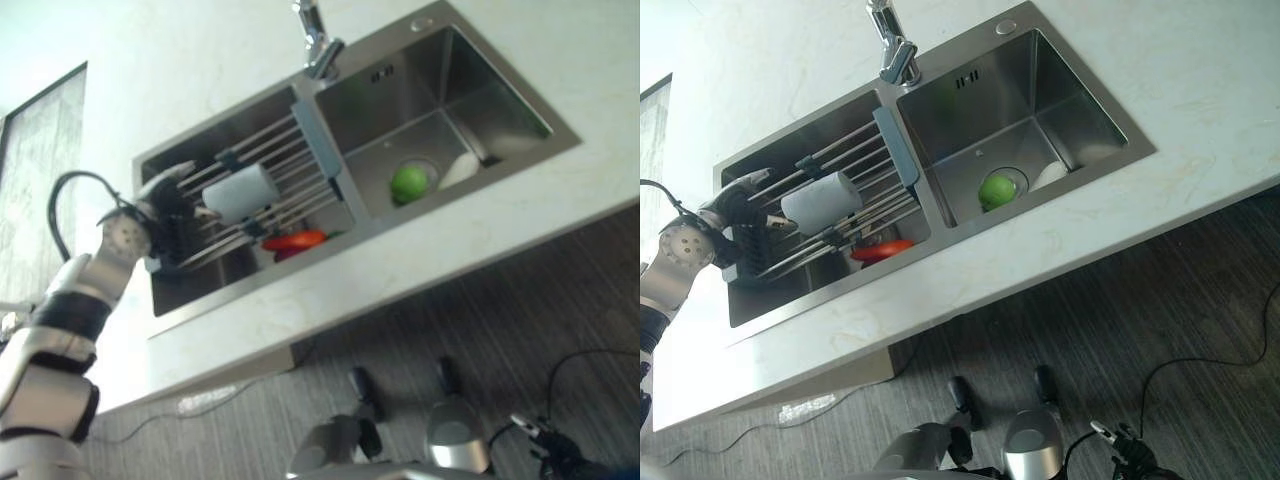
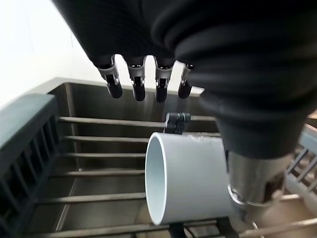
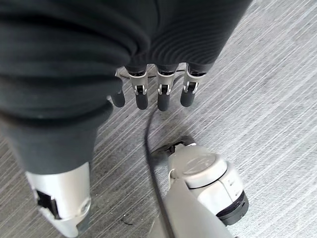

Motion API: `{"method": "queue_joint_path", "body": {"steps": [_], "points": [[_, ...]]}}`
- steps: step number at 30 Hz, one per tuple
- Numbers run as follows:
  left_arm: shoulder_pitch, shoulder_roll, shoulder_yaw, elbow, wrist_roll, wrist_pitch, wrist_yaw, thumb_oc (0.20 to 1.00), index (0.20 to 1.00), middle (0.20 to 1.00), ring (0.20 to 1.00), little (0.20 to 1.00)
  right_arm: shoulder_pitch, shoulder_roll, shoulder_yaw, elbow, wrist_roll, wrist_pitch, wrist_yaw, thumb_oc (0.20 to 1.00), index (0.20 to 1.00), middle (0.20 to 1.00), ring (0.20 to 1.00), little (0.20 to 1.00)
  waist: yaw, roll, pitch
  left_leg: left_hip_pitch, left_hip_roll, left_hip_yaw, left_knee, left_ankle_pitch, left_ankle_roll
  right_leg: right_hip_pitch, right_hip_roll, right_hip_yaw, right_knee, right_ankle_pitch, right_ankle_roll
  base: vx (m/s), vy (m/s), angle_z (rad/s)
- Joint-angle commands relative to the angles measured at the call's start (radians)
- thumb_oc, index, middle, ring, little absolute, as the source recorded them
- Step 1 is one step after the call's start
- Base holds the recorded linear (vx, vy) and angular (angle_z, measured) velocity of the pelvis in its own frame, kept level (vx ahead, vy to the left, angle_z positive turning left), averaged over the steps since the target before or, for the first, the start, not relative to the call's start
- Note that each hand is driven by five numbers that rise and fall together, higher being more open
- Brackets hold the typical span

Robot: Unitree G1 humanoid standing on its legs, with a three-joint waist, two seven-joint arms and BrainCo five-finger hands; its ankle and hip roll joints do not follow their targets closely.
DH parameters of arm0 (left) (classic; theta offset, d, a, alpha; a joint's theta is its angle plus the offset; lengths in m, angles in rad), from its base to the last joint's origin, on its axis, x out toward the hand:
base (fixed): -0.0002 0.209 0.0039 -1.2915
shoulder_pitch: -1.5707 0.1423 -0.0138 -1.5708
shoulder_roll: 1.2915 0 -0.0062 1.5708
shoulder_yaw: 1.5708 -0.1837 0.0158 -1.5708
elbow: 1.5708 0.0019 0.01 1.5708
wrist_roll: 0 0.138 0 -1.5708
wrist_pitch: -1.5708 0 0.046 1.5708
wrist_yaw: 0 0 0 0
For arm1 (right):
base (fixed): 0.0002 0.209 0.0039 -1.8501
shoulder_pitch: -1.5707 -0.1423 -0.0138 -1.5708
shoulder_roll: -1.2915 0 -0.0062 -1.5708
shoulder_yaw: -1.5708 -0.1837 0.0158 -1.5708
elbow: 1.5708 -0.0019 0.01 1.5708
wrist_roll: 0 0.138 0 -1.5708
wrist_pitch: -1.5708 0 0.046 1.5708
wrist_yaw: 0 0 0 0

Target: Place the dishes in the dishwasher.

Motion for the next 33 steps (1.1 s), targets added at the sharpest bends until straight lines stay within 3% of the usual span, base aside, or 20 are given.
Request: {"method": "queue_joint_path", "body": {"steps": [1,18,33], "points": [[-0.071,0.037,0.049,0.046,0.01,-0.022,0.048,1.0,1.0,1.0,1.0,1.0,0.008,-0.007,-0.012,-0.003,0.039,0.001,0.004,1.0,1.0,1.0,1.0,1.0,-0.006,-0.035,-0.033,0.009,0.01,-0.029,0.017,-0.099,-0.021,-0.105,-0.105,-0.051,0.095,-0.015,0.091,0.0,0.0,0.0],[-0.085,0.037,0.071,0.026,0.033,-0.019,0.137,1.0,1.0,1.0,1.0,1.0,-0.012,0.007,0.023,-0.069,0.076,0.027,-0.01,1.0,1.0,1.0,1.0,1.0,0.001,-0.049,0.021,-0.046,0.015,-0.031,0.031,-0.085,-0.024,-0.162,-0.115,-0.056,0.12,-0.005,0.089,0.0,0.0,0.0],[-0.105,0.048,0.044,-0.021,0.076,0.021,0.081,1.0,1.0,1.0,1.0,1.0,-0.023,-0.003,0.034,-0.099,0.101,0.042,-0.005,1.0,1.0,1.0,1.0,1.0,-0.005,-0.031,0.049,-0.071,0.01,-0.038,0.047,-0.082,-0.026,-0.192,-0.122,-0.048,0.139,-0.007,0.087,-0.01,-0.002,-0.01]]}}
